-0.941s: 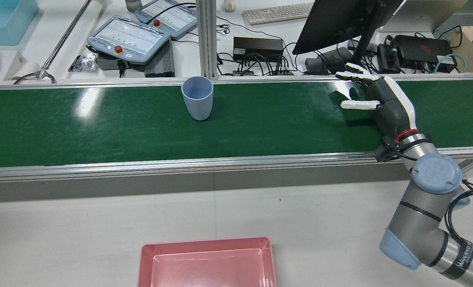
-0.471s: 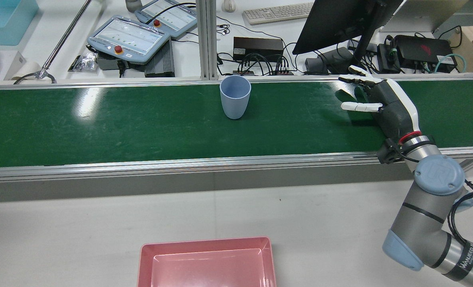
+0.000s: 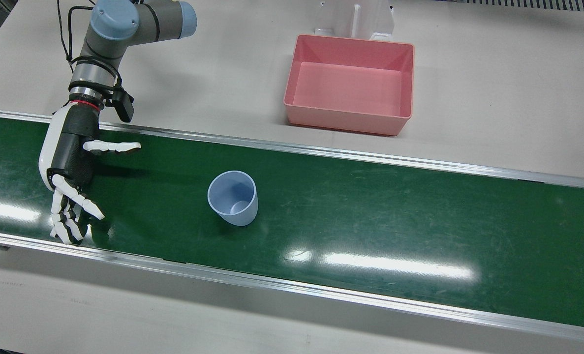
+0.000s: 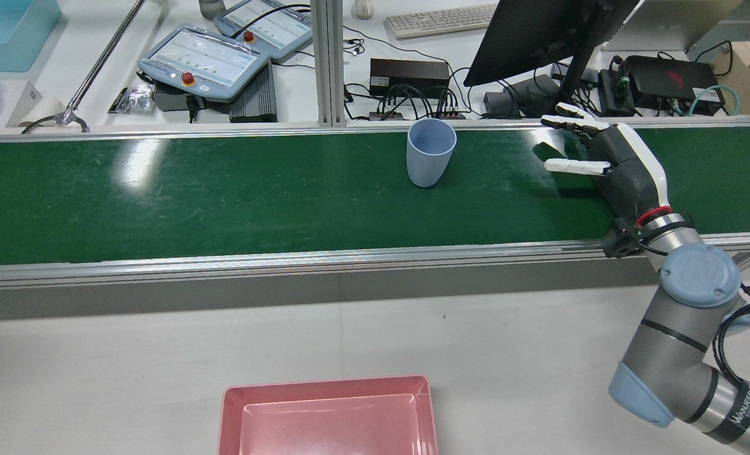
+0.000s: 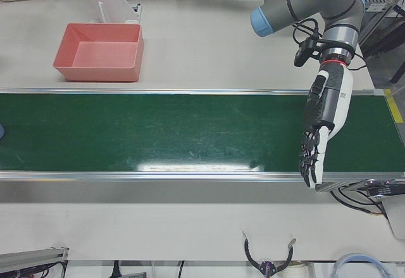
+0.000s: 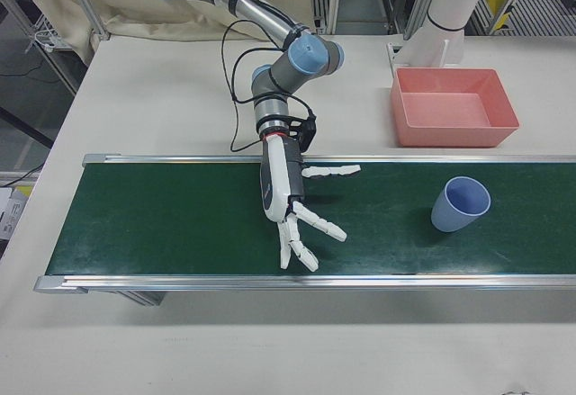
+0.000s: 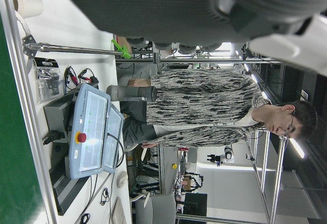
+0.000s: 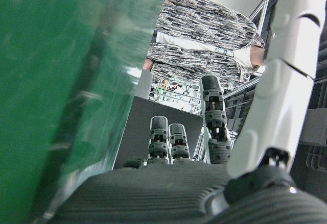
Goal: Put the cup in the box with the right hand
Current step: 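Close the right hand around the light blue cup on the belt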
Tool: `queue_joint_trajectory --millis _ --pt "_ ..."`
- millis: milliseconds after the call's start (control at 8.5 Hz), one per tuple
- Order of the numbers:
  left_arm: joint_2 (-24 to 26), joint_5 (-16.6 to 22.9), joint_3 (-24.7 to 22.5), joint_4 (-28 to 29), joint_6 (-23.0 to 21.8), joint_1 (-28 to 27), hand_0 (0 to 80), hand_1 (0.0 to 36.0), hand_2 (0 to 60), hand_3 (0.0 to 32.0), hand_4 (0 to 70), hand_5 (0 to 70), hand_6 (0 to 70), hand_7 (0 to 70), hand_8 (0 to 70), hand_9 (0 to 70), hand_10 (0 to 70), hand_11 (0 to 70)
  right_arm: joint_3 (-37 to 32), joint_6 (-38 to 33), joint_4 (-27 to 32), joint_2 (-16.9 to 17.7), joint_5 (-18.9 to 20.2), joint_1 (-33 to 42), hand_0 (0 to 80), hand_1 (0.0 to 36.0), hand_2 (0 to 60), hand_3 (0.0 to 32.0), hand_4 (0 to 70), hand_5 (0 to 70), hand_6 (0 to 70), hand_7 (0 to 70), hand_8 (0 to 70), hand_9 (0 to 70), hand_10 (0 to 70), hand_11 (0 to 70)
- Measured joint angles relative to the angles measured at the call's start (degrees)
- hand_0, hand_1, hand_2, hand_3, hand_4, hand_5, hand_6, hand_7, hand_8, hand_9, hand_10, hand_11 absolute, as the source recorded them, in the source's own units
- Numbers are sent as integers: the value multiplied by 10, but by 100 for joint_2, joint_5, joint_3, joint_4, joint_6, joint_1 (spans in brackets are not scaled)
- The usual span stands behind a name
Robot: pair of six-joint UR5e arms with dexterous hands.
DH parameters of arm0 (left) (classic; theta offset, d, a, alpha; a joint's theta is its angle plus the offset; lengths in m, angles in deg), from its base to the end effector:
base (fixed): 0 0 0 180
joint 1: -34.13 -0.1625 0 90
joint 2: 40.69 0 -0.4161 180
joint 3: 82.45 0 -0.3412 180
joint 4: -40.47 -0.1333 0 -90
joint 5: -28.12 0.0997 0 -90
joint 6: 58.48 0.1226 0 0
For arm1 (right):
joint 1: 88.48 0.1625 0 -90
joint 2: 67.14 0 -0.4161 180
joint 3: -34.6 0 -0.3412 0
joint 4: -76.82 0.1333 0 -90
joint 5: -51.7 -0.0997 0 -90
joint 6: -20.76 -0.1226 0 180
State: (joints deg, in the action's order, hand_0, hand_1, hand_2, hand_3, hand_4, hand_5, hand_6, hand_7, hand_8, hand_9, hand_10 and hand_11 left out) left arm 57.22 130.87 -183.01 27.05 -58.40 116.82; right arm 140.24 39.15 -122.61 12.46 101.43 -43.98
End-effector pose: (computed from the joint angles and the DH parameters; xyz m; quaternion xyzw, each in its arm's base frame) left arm -0.0406 -0.5182 0.5553 -0.1210 0.7268 -0.6644 0.1250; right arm -0.1977 -0.4923 0.5102 0.0583 -0.7352 0.6659 0.1123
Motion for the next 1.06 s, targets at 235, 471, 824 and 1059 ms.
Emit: queue_joint_trajectory --millis 235,471,824,1059 --pt "0 0 -2 3 -3 -2 0 0 0 0 0 0 0 0 0 0 0 0 0 8 0 11 1 -7 514 128 32 0 267 51 57 208 113 205 0 6" --pt "0 0 -2 -1 -4 -2 0 0 0 0 0 0 0 0 0 0 0 0 6 7 -6 18 1 -11 517 144 67 0 254 53 58 211 114 207 0 7" --pt "0 0 -4 -1 -4 -5 0 0 0 0 0 0 0 0 0 0 0 0 2 12 -11 18 1 -11 517 170 137 0 243 56 60 218 119 214 0 6" --pt "0 0 -5 -1 -1 -2 0 0 0 0 0 0 0 0 0 0 0 0 7 12 -95 4 -8 -9 539 166 70 0 272 61 66 240 131 232 3 21"
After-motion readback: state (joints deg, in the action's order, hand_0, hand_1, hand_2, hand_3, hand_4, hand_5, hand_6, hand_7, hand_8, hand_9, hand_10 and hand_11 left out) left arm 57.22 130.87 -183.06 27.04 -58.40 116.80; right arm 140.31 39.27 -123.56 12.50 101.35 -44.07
